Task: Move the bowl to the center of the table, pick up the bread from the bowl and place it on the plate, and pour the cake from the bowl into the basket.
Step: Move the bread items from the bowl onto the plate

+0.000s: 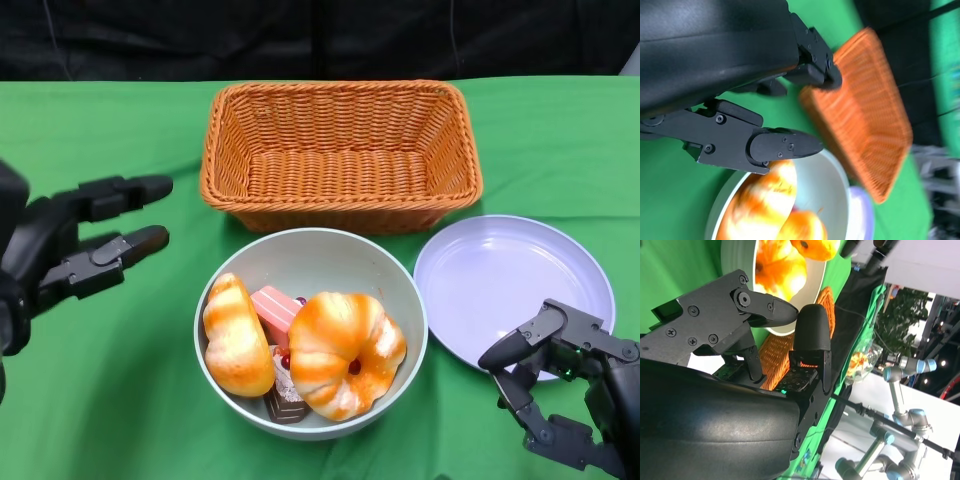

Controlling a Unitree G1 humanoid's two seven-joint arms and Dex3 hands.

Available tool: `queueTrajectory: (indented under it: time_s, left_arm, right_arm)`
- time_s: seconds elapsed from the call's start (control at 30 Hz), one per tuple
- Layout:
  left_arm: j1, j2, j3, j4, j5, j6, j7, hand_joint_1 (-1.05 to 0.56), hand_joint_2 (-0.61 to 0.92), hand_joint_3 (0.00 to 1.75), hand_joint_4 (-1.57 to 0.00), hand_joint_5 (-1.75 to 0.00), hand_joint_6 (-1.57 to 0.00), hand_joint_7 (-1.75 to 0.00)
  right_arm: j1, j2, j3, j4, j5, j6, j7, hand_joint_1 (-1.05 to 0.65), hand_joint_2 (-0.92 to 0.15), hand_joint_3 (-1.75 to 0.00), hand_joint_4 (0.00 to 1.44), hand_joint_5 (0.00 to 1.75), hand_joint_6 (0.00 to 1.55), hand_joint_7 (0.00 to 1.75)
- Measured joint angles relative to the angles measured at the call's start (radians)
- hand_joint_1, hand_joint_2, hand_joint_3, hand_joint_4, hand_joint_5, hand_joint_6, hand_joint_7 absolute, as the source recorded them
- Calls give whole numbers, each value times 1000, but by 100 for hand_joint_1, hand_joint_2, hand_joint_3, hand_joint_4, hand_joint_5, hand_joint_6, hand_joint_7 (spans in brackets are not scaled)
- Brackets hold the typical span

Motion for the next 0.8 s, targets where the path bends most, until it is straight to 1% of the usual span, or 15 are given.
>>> queueTrajectory:
  time_s: [0.03, 0.1, 0.13, 0.17, 0.23, 0.27, 0.3, 0.43, 0.47, 0.5, 0.57, 0.7, 0.73, 0.77, 0.8]
  left_arm:
    - [1, -5, 13, 37, 2, -83, 1, -7, 92, 27, -82, -64, -96, -26]
    - [1, -13, 40, 121, 4, -248, 1, -5, 92, 29, -81, -94, -105, -37]
    - [1, -14, 51, 169, 6, -335, 1, -4, 92, 30, -79, -107, -103, -47]
    - [0, -15, 61, 217, 7, -415, 0, -3, 92, 33, -78, -119, -97, -65]
    - [-4, -15, 71, 293, 13, -516, -1, -2, 91, 37, -75, -130, -89, -85]
    - [-8, -15, 71, 322, 20, -558, -2, -1, 87, 46, -72, -139, -84, -99]
    - [-14, -15, 71, 349, 29, -593, -2, 0, 85, 51, -70, -143, -81, -105]
    - [-44, -15, 71, 442, 43, -687, -2, 0, 78, 64, -70, -150, -77, -116]
    - [-51, -14, 71, 459, 43, -697, -3, 0, 75, 71, -71, -150, -77, -118]
    - [-58, -14, 71, 474, 43, -709, -4, 0, 73, 75, -71, -150, -77, -118]
    - [-68, -14, 71, 496, 43, -719, -6, 1, 72, 80, -70, -150, -76, -119]
    - [-80, -14, 71, 519, 42, -730, -12, 1, 70, 82, -69, -150, -76, -120]
    - [-83, -13, 72, 524, 40, -731, -16, -1, 70, 82, -70, -150, -76, -119]
    - [-88, -13, 73, 532, 38, -731, -24, -2, 69, 82, -71, -150, -76, -119]
    - [-94, -13, 74, 539, 38, -731, -32, -2, 69, 82, -71, -150, -76, -119]
  right_arm:
    - [3, -3, -2, 0, 8, 0, 7, -20, -64, -69, 73, 135, 76, 92]
    - [10, -14, -12, 0, 31, 5, 24, -22, -73, -52, 72, 133, 74, 84]
    - [14, -23, -22, 0, 46, 7, 33, -23, -77, -45, 71, 131, 73, 82]
    - [18, -34, -32, 0, 57, 9, 42, -25, -81, -37, 71, 130, 73, 79]
    - [22, -47, -46, -1, 76, 11, 51, -26, -86, -28, 68, 127, 72, 77]
    - [24, -50, -47, -2, 83, 11, 57, -28, -89, -22, 64, 123, 68, 73]
    - [25, -53, -47, -5, 86, 14, 64, -29, -90, -18, 62, 119, 67, 71]
    - [31, -74, -51, -47, 84, 38, 80, -35, -92, -13, 58, 103, 60, 59]
    - [35, -78, -53, -66, 77, 55, 80, -42, -92, -13, 56, 93, 57, 52]
    - [38, -85, -53, -88, 65, 76, 81, -44, -92, -13, 56, 89, 57, 49]
    - [48, -102, -52, -156, 40, 144, 88, -50, -92, -10, 53, 66, 55, 32]
    - [56, -116, -50, -249, 20, 235, 97, -51, -92, -10, 53, 58, 55, 26]
    - [56, -121, -46, -271, 10, 271, 103, -59, -92, -9, 47, 44, 50, 16]
    - [53, -138, -37, -307, -13, 331, 121, -63, -92, -9, 45, 35, 48, 11]
    - [45, -158, -26, -347, -33, 389, 142, -65, -92, -9, 44, 31, 46, 8]
